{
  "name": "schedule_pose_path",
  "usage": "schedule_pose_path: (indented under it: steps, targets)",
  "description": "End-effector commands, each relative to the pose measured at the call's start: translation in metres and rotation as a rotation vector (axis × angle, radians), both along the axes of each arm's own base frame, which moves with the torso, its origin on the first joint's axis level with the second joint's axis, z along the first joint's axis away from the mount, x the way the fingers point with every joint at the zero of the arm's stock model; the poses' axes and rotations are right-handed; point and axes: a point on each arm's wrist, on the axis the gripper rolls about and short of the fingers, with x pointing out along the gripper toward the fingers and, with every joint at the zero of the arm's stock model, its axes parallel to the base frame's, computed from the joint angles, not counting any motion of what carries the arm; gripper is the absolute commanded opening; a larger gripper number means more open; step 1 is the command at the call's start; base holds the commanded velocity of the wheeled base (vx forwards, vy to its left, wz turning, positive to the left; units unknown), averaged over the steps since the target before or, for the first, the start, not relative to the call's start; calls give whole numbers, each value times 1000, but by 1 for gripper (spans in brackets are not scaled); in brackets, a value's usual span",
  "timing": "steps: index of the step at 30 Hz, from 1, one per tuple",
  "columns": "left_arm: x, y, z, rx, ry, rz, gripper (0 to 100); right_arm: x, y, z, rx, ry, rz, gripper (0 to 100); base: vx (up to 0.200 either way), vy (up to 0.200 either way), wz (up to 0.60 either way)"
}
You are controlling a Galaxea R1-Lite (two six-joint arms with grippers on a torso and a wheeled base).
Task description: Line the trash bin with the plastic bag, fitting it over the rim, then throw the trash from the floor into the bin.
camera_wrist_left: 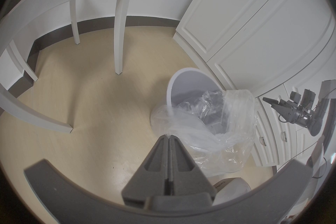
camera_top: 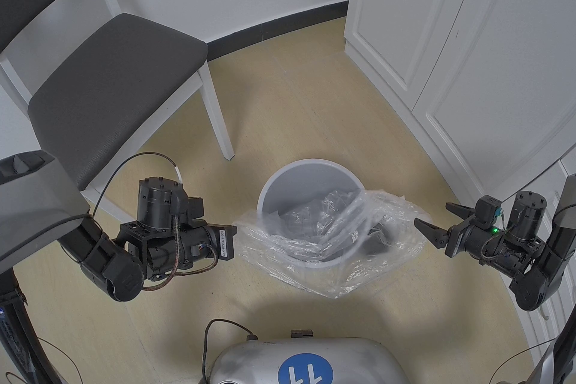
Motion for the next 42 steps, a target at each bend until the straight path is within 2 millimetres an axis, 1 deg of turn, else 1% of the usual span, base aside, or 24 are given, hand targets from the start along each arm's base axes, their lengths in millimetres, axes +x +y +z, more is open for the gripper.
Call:
schedule_pose_path:
  steps: [1,2,3,4,5,7,8,9,10,11,12,13,16,18,19,21,22,23,25,26,31,32,35,42]
  targets:
    - [-1,-1,0,-2,0,-5,0,-8,27,30,-19,-147,-63,100,0,0,0]
    - [-3,-3,1,1,-3,-12,0,2,54,53,11,-266,-70,100,0,0,0]
    - [-3,-3,1,1,-3,-12,0,2,54,53,11,-266,-70,100,0,0,0]
    - [-6,-6,-3,13,9,-23,0,9,63,66,-45,-270,-47,100,0,0,0]
    - [-7,-7,-4,18,11,-24,0,11,65,71,-74,-261,-40,100,0,0,0]
    - [-10,-10,-7,21,12,-36,0,11,83,91,-171,-214,35,100,0,0,0]
    - [-10,-10,-7,21,12,-36,0,11,83,91,-171,-214,35,100,0,0,0]
    - [-11,-10,-7,17,5,-38,0,7,99,107,-196,-199,93,100,0,0,0]
    - [-11,-10,-7,14,-2,-36,0,6,109,115,-207,-197,125,100,0,0,0]
    - [-11,-10,-7,10,-5,-35,0,6,120,121,-222,-200,163,100,0,0,0]
    - [-11,-10,-6,10,-7,-35,0,5,125,124,-237,-202,185,100,0,0,0]
    - [-11,-10,-6,10,-7,-35,0,4,135,127,-282,-203,234,100,0,0,0]
    - [-11,-9,-6,9,-6,-33,0,1,149,122,-424,-182,361,100,0,0,0]
    - [-12,-8,-6,11,-4,-33,0,-2,153,115,-495,-170,428,100,0,0,0]
    - [-13,-8,-6,12,-5,-34,0,-4,155,107,-559,-171,496,100,0,0,0]
    - [-13,-8,-6,12,-6,-34,0,-5,159,97,-631,-185,568,100,0,0,0]
    - [-13,-8,-6,12,-6,-34,0,-5,161,94,-644,-186,579,100,0,0,0]
    - [-14,-8,-5,14,-8,-35,0,-5,166,86,-678,-186,611,100,0,0,0]
    - [-14,-7,-6,20,-10,-37,0,-4,171,79,-691,-180,631,100,0,0,0]
    - [-15,-7,-6,29,-10,-42,0,-3,177,72,-699,-170,650,100,0,0,0]
    - [-15,-6,-6,31,-13,-43,0,3,190,55,-714,-141,681,100,0,0,0]
    - [-15,-6,-6,30,-14,-42,100,4,190,53,-717,-134,683,100,0,0,0]
    - [-14,-5,-5,30,-26,-43,100,6,191,44,-730,-114,693,100,0,0,0]
    - [-17,-3,-8,28,-54,-54,100,12,182,30,-761,-73,686,100,0,0,0]
